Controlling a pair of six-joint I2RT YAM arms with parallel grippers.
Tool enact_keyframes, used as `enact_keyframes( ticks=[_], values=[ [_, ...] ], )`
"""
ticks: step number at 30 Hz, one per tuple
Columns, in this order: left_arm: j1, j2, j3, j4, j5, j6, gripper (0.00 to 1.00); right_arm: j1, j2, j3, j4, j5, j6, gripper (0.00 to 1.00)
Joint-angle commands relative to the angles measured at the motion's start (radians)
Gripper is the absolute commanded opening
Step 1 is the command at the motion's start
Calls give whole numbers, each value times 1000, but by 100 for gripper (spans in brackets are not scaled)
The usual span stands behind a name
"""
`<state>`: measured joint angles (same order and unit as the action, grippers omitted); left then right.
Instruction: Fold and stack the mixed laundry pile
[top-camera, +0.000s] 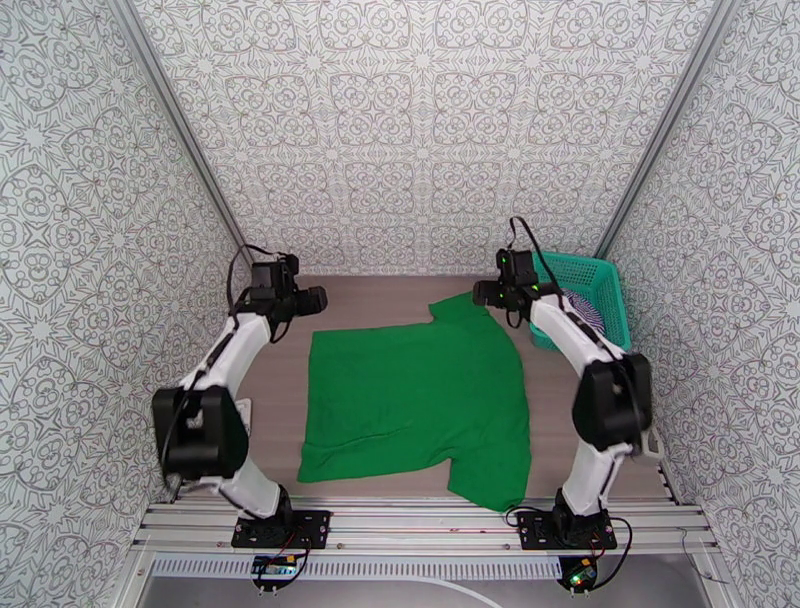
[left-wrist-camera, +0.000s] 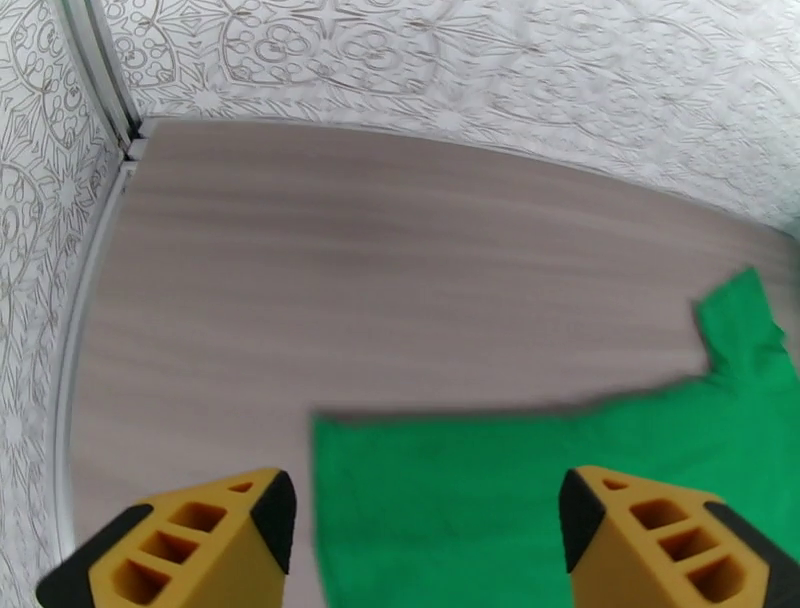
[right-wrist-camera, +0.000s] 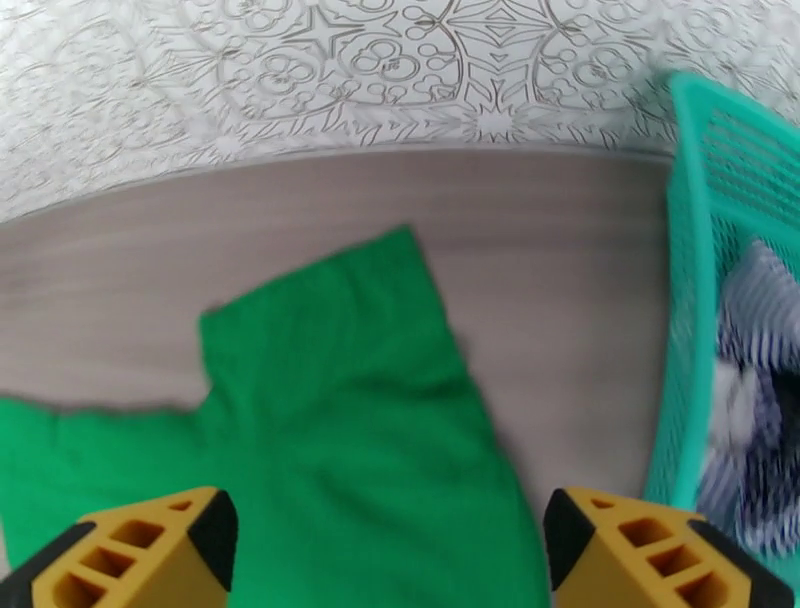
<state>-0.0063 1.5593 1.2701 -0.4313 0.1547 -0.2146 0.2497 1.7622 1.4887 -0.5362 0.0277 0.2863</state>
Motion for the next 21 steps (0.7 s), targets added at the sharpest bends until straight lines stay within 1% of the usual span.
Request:
enact_keyframes(
  ticks=[1, 3, 5, 8, 11, 15, 19, 21],
  values=[
    [-39, 19, -108, -82, 15, -100, 70, 40, -18, -141, -93, -68, 84, 81],
    [-55, 40, -148, -61, 22, -136, 67, 60, -13, -178, -99, -59, 91, 80],
    [-58, 84, -171, -17, 54, -168, 66, 70, 9, -191, -106, -60, 99, 80],
    [-58, 177, -152, 19, 37, -206, 61, 72, 57, -178, -105, -54, 113, 79],
    [-54, 264, -105, 41, 16, -235, 56, 72, 120, -120, -123, -30, 118, 79],
    [-36, 376, -24, 43, 6, -280, 56, 72, 224, -17, -149, -20, 124, 79],
    [-8, 490, 70, 36, 38, -323, 53, 66, 360, 124, -196, -20, 132, 79],
    [8, 539, 109, 50, 71, -353, 53, 64, 421, 195, -222, -20, 140, 79]
  ],
)
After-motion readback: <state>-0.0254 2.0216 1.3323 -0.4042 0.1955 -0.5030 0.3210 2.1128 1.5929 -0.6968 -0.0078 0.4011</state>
